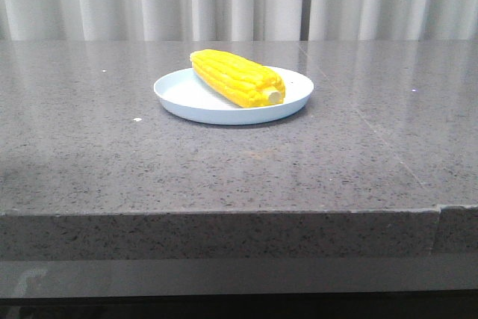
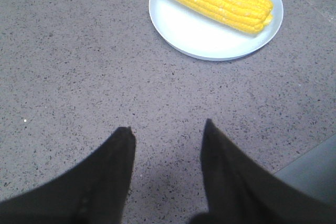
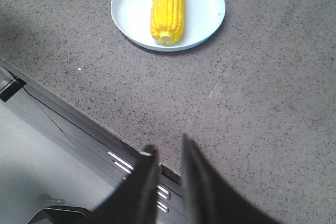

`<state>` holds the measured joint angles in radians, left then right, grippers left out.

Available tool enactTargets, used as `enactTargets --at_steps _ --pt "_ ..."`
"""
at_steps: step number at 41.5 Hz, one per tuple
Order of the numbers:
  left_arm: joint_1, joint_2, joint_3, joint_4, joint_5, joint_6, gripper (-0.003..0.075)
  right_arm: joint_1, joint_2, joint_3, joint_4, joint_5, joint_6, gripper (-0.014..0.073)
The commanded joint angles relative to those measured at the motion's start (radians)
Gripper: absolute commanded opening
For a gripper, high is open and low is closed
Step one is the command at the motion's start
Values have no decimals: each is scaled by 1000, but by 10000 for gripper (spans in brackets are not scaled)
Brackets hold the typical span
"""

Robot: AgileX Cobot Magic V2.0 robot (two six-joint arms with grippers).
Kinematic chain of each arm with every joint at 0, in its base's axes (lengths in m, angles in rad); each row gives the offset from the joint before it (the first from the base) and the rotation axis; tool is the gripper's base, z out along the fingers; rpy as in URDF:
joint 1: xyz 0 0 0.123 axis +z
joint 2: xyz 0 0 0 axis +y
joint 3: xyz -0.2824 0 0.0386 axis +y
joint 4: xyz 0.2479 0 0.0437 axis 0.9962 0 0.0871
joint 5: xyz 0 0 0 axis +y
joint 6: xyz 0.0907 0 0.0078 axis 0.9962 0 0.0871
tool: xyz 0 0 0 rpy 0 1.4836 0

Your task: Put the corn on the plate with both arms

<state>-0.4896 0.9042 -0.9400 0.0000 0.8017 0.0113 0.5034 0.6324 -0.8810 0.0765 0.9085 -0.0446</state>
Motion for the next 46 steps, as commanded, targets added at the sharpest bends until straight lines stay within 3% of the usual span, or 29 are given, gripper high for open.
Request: enactTargets --at_steps 1,10,40,46 --pt "-4 -6 -26 -9 -64 -11 186 -3 -2 -22 -11 -48 -3 -62" --pt "-4 -6 -26 -9 -64 -17 -19 -3 -2 -22 -11 -60 -3 -68" --pt "-3 -18 -19 -9 -76 -17 -20 -3 -2 -22 -11 -51 -3 -68" --pt "61 -92 9 58 -92 -17 -20 -3 -2 -22 -11 -51 -3 -68"
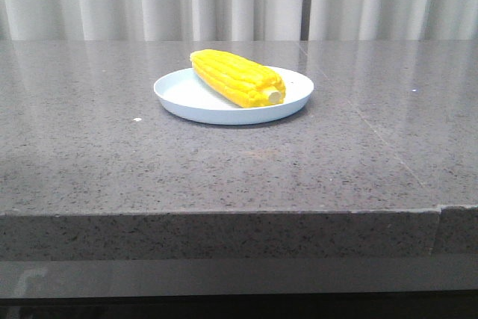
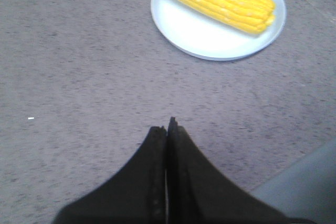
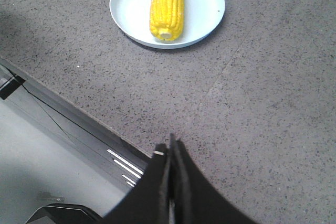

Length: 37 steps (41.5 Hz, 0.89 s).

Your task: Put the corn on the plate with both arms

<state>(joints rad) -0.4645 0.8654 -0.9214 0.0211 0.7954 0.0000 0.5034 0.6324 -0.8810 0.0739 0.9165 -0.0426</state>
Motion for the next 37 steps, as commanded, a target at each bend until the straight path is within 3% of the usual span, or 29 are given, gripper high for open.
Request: enactTargets --at_steps 1,20,37 --pt "50 -69 1 39 -96 -6 -20 -3 -2 -22 -8 -59 -5 -68" --pt "394 -533 452 -34 -446 -6 -20 -3 -2 -22 -8 -59 -5 -68" --pt "482 -895 826 -35 -681 -6 -20 -3 -2 -22 -8 -59 -5 -68"
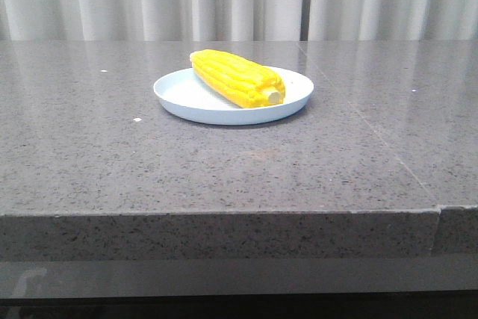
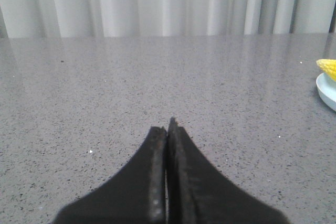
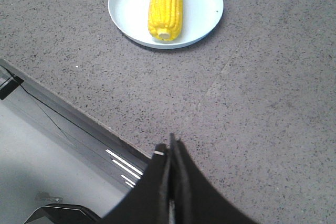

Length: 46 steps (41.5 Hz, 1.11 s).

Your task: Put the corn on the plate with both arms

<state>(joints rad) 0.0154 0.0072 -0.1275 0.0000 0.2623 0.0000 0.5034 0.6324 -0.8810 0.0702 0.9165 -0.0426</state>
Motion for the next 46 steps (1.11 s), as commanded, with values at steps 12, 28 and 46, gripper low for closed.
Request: enactTargets --at_steps 12,28,46 --pt "10 -32 137 -12 -318 -6 -20 -3 2 -22 -5 -56 -5 -68" --pt "15 -32 137 12 -338 -6 -20 -3 2 -22 -5 -56 -5 -68" --pt "15 -32 137 12 -338 -6 -20 -3 2 -22 -5 -56 -5 -68"
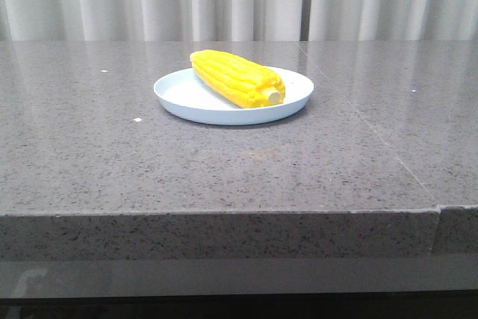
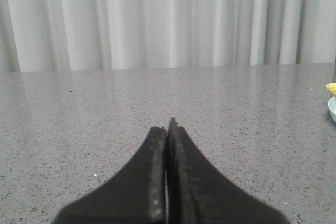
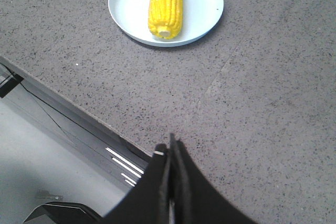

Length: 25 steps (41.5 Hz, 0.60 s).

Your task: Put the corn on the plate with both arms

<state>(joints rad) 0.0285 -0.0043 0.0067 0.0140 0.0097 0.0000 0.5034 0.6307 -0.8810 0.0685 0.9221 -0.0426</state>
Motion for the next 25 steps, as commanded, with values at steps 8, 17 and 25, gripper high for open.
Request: enactTargets --at_steps 8,17,25 --pt "2 -21 2 -2 -85 -6 -20 -3 3 -22 -3 -62 -5 -68" --pt "2 -21 2 -2 -85 -6 -20 -1 -11 -10 -3 -79 -5 -68" --pt "2 -19 2 -2 -85 -6 -20 -131 -134 126 -23 -237 -6 -68"
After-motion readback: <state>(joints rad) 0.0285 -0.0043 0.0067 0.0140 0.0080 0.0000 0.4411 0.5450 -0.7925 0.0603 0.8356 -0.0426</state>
